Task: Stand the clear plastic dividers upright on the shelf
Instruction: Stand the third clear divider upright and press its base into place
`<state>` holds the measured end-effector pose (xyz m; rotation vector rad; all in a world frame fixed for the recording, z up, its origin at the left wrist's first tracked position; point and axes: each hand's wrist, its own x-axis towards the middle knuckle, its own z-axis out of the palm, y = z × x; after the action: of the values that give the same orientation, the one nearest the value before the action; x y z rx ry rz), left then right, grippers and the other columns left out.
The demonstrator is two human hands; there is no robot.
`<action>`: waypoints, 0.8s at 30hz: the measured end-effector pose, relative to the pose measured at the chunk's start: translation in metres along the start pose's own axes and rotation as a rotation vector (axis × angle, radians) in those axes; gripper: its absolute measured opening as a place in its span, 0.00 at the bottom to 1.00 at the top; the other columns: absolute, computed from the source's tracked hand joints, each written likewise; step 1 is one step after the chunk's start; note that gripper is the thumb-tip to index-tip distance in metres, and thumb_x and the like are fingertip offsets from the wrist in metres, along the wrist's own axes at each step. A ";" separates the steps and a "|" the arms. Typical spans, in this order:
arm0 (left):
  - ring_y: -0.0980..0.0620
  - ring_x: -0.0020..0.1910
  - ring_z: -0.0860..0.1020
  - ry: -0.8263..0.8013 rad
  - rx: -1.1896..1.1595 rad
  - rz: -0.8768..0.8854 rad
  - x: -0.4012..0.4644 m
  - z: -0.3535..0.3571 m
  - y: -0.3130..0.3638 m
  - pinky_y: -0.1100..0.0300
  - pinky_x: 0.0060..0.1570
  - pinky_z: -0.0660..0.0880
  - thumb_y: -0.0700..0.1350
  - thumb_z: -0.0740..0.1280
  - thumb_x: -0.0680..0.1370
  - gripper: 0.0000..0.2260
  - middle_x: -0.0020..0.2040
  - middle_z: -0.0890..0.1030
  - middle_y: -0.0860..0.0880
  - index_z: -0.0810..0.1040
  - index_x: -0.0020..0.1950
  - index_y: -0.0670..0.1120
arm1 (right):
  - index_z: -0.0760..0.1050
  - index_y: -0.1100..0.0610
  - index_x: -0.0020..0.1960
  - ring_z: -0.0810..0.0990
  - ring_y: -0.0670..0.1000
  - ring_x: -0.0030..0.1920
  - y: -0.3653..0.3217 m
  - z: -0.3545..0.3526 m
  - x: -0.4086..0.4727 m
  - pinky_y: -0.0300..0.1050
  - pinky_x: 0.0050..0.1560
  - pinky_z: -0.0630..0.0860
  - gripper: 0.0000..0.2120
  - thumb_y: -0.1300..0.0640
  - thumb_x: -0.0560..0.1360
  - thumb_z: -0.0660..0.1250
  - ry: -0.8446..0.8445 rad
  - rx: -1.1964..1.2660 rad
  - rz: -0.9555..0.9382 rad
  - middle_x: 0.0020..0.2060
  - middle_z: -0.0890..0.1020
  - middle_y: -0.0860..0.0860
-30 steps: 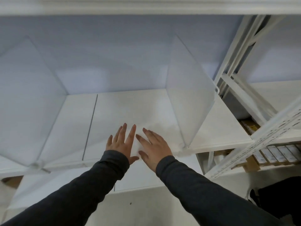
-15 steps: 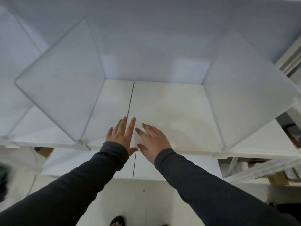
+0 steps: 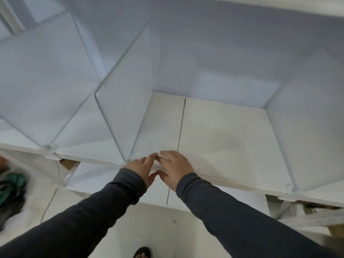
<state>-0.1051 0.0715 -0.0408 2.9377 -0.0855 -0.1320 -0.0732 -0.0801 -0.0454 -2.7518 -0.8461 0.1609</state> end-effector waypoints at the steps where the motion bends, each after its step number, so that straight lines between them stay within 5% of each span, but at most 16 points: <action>1: 0.48 0.46 0.80 -0.017 0.014 -0.024 -0.003 0.000 -0.006 0.55 0.45 0.78 0.55 0.58 0.77 0.24 0.54 0.81 0.51 0.58 0.72 0.52 | 0.68 0.50 0.70 0.65 0.52 0.71 -0.004 0.002 0.003 0.49 0.72 0.63 0.22 0.49 0.76 0.62 -0.007 0.004 -0.006 0.70 0.69 0.50; 5: 0.49 0.38 0.76 -0.098 0.165 -0.023 -0.013 0.000 -0.043 0.58 0.40 0.74 0.54 0.53 0.78 0.15 0.47 0.83 0.50 0.73 0.58 0.51 | 0.75 0.53 0.64 0.69 0.53 0.67 -0.023 0.011 0.022 0.50 0.68 0.66 0.17 0.50 0.76 0.62 -0.024 0.036 -0.016 0.65 0.74 0.50; 8: 0.49 0.35 0.73 -0.121 0.187 -0.069 -0.016 -0.002 -0.068 0.59 0.38 0.71 0.54 0.53 0.78 0.15 0.44 0.83 0.50 0.75 0.49 0.49 | 0.75 0.53 0.63 0.71 0.52 0.63 -0.035 0.014 0.033 0.50 0.66 0.68 0.16 0.51 0.76 0.62 -0.029 0.041 -0.026 0.62 0.76 0.50; 15: 0.47 0.48 0.80 -0.053 0.027 -0.165 -0.004 -0.013 -0.110 0.56 0.42 0.76 0.53 0.59 0.77 0.13 0.53 0.80 0.52 0.69 0.60 0.52 | 0.73 0.51 0.66 0.70 0.52 0.66 -0.058 0.021 0.050 0.49 0.68 0.66 0.29 0.69 0.68 0.61 -0.087 0.102 -0.069 0.63 0.75 0.49; 24: 0.45 0.55 0.77 -0.273 0.109 -0.038 0.029 -0.018 -0.104 0.56 0.53 0.72 0.50 0.60 0.78 0.13 0.56 0.79 0.47 0.74 0.59 0.46 | 0.65 0.43 0.72 0.54 0.49 0.77 -0.053 0.015 0.068 0.48 0.76 0.52 0.39 0.72 0.67 0.61 -0.334 0.014 -0.048 0.75 0.61 0.42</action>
<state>-0.0699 0.1750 -0.0464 3.0113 -0.0794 -0.5506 -0.0485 0.0040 -0.0474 -2.7290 -0.9843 0.6288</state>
